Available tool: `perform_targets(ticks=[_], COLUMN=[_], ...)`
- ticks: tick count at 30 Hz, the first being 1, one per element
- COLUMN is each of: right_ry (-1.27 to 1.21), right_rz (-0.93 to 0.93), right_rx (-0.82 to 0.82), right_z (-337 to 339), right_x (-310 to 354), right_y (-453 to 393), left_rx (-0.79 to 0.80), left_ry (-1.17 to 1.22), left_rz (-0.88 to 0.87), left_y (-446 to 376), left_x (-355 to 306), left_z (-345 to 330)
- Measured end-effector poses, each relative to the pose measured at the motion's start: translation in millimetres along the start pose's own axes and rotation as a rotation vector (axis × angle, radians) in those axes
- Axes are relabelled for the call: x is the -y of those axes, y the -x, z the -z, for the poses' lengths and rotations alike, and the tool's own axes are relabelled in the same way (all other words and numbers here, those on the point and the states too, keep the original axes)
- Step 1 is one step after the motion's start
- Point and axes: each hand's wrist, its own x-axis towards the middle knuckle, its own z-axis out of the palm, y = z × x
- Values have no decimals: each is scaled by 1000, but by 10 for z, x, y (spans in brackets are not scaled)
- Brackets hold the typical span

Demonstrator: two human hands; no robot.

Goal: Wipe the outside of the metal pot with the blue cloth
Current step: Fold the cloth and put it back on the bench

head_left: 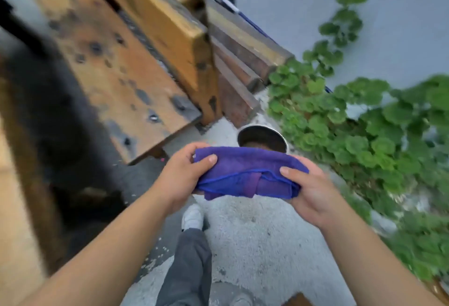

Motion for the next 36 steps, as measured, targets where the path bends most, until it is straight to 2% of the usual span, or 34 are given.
perform_targets(ticks=[7,10,16,20,26,32,36], right_ry=[209,323,550,638,775,1036,1117], right_rz=[-74,-73,8,80,139,277,279], right_rx=[200,300,395,409,309,208,185], right_z=[-1839,-2562,-3961,-4820,-5806,-6405,-6647], right_x=[206,173,-217,-607,-1270,-1939,-2271], right_y=[705,902,1133,1037,666,6,-437], left_rx=[-343,-474,-689,-757,-823,-803,-805], left_ry=[220,266,375,423,458,423,414], left_rz=[-8,-17,-6,-24,33,70,120], left_y=[1538,1981,2550,2672,2595,2154,1824], left_x=[-655,-775,-799,-741,-526,-209,114], left_z=[1176,1655,2829,3647,4705,5617,5968])
